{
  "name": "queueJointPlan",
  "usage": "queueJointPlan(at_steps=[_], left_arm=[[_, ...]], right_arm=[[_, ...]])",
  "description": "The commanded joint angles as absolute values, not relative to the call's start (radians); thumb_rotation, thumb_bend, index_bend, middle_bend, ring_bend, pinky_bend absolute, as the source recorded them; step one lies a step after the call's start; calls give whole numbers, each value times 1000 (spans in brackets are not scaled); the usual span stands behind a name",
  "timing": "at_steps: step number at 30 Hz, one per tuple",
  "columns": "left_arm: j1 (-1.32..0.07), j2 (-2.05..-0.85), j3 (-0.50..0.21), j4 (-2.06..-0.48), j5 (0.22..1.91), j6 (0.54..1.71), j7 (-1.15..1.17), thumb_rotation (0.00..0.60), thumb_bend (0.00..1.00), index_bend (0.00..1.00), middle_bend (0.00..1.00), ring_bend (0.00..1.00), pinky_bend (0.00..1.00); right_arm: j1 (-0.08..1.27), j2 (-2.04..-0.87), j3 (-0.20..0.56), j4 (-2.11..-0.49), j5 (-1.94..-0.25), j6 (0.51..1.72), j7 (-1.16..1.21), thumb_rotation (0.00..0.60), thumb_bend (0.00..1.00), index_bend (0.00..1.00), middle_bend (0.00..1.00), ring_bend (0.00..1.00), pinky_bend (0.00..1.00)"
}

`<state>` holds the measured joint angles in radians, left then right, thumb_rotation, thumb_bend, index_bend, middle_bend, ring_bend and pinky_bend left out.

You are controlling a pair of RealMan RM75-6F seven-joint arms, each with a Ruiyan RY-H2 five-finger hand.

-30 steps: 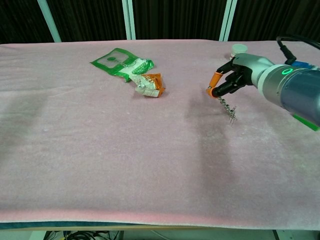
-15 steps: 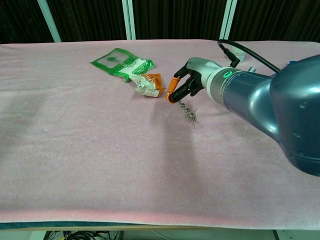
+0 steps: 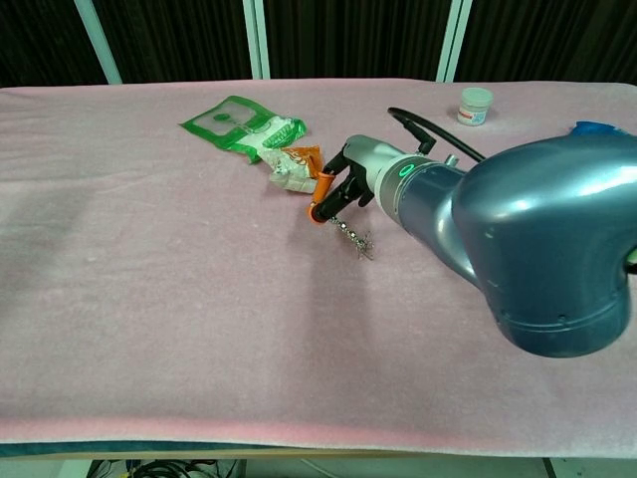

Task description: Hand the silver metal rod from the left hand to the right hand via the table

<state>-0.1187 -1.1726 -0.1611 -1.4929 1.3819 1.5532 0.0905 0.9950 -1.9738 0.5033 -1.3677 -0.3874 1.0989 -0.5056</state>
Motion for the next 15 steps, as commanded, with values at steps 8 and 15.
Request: queueJointPlan(at_steps=[8, 15], left_arm=[[-119, -1174, -160, -1493, 1387, 1556, 91, 600, 239, 137, 56, 0, 0], [-118, -1174, -159, -1494, 1390, 1557, 94, 600, 239, 137, 56, 0, 0]], right_arm=[[995, -1985, 486, -1355, -394, 1083, -513, 600, 339, 565, 23, 75, 205], [996, -1974, 461, -1362, -403, 1053, -535, 600, 147, 308, 10, 41, 195]])
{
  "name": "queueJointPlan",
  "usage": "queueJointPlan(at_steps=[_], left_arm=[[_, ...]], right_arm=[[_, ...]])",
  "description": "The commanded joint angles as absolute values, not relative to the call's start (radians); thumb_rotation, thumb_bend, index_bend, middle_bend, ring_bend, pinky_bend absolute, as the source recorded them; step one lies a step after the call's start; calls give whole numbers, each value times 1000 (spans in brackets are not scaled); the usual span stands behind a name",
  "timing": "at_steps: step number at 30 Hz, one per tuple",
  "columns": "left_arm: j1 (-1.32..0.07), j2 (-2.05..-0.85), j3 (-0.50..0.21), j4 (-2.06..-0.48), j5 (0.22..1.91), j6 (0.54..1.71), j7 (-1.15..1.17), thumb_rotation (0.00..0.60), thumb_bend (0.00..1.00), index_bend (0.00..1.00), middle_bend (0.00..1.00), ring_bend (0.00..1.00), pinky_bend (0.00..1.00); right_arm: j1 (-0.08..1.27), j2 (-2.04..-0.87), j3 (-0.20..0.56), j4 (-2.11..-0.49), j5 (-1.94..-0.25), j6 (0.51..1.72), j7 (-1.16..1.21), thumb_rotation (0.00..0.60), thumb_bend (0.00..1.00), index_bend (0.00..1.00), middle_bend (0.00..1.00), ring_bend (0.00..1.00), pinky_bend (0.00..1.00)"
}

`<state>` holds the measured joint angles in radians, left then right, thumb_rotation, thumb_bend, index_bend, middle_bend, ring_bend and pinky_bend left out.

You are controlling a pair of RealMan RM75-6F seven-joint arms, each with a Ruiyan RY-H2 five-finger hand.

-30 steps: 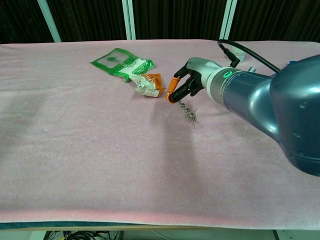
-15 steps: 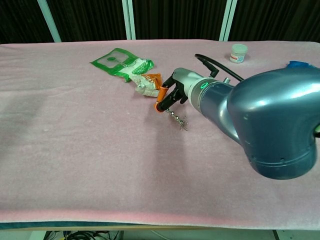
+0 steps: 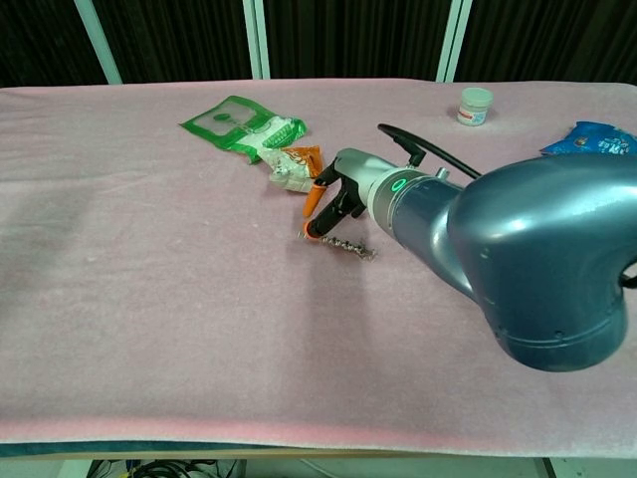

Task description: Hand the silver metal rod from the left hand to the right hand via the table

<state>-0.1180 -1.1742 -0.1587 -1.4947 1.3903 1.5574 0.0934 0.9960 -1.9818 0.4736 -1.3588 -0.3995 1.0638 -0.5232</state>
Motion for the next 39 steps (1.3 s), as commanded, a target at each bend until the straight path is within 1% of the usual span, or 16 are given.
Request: queueJointPlan(at_steps=[1, 4, 6, 11, 15, 18, 24, 27, 30, 32, 33, 39], left_arm=[[-118, -1174, -159, -1494, 1389, 1557, 94, 600, 239, 137, 56, 0, 0], [-119, -1175, -161, -1493, 1385, 1554, 93, 600, 239, 137, 56, 0, 0], [-119, -1175, -162, -1492, 1384, 1553, 93, 600, 239, 137, 56, 0, 0], [-117, -1174, -162, -1493, 1384, 1557, 91, 600, 240, 137, 56, 0, 0], [-115, -1173, -162, -1493, 1384, 1560, 91, 600, 240, 138, 56, 0, 0], [-114, -1172, -162, -1493, 1384, 1561, 91, 600, 240, 137, 56, 0, 0], [-115, -1174, -161, -1495, 1388, 1562, 95, 600, 240, 137, 56, 0, 0], [-116, -1174, -156, -1500, 1392, 1556, 98, 600, 239, 139, 56, 0, 0], [-116, -1167, -145, -1517, 1380, 1530, 111, 600, 239, 139, 56, 0, 0], [-118, -1160, -140, -1536, 1365, 1508, 125, 600, 239, 138, 54, 0, 0], [-121, -1153, -137, -1551, 1356, 1492, 138, 600, 239, 138, 53, 0, 0], [-128, -1142, -127, -1591, 1332, 1453, 179, 600, 240, 125, 48, 0, 0]], right_arm=[[996, -1970, 455, -1364, -404, 1048, -542, 600, 113, 259, 6, 37, 193], [995, -1953, 439, -1377, -404, 1031, -560, 600, 59, 152, 0, 33, 191], [991, -1939, 432, -1395, -402, 1024, -568, 600, 47, 118, 0, 32, 191], [968, -1892, 435, -1477, -413, 1038, -554, 600, 46, 114, 0, 32, 191], [923, -1825, 443, -1576, -463, 1075, -515, 600, 46, 111, 0, 32, 191], [870, -1740, 440, -1669, -522, 1108, -483, 600, 46, 99, 0, 32, 191], [757, -1550, 402, -1801, -682, 1155, -426, 600, 46, 72, 0, 32, 191], [678, -1447, 363, -1827, -803, 1186, -369, 600, 47, 63, 0, 32, 191], [593, -1341, 306, -1832, -929, 1216, -304, 600, 47, 58, 0, 32, 191], [543, -1288, 252, -1818, -1012, 1239, -282, 600, 50, 58, 0, 32, 191], [499, -1247, 203, -1802, -1078, 1259, -257, 600, 53, 58, 0, 32, 191], [342, -1161, 58, -1728, -1271, 1368, -139, 600, 56, 56, 0, 32, 190]])
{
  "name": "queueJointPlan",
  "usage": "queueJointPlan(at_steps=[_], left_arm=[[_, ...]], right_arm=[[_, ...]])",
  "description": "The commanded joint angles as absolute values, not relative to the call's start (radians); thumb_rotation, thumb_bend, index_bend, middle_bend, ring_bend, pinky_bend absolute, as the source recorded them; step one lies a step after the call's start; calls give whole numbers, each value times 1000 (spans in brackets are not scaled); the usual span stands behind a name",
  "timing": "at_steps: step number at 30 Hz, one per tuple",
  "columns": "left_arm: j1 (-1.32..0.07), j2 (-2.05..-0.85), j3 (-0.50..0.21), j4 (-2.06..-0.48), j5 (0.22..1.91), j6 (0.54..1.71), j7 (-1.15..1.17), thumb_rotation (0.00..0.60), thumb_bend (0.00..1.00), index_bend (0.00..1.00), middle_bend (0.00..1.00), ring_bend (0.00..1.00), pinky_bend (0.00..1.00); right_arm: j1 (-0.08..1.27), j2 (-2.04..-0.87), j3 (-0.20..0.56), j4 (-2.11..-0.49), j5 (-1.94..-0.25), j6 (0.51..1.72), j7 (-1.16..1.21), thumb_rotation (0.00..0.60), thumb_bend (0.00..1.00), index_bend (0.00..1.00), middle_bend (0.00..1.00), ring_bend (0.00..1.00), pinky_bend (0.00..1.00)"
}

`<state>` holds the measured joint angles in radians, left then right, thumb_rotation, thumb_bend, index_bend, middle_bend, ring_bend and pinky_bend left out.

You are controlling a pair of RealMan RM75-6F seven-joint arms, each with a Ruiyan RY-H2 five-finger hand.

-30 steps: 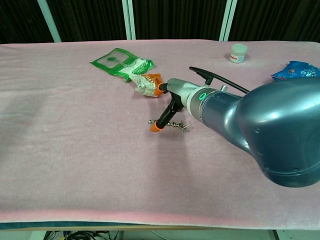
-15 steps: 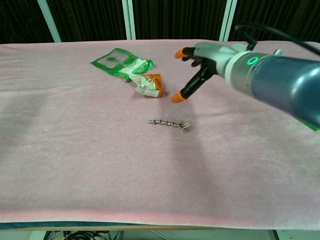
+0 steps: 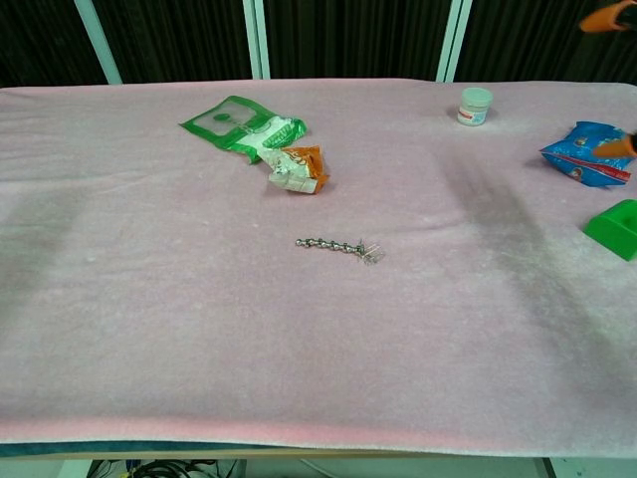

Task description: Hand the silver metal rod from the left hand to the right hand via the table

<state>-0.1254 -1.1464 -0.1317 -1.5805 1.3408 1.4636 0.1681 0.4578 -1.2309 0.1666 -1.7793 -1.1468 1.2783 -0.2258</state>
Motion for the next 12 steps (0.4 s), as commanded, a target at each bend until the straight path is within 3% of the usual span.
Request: queueJointPlan(at_steps=[1, 6, 12], left_arm=[[-129, -1140, -125, -1597, 1328, 1446, 183, 600, 240, 124, 48, 0, 0], [-136, -1139, -119, -1613, 1323, 1428, 201, 600, 240, 122, 48, 0, 0], [-140, -1144, -101, -1620, 1346, 1421, 210, 600, 240, 122, 48, 0, 0]], right_arm=[[322, -1155, 39, -1718, -1293, 1386, -132, 600, 57, 55, 0, 31, 191], [225, -1147, -23, -1692, -1381, 1484, -105, 600, 58, 53, 0, 29, 190], [192, -1161, -31, -1679, -1438, 1519, -121, 600, 58, 46, 0, 29, 191]])
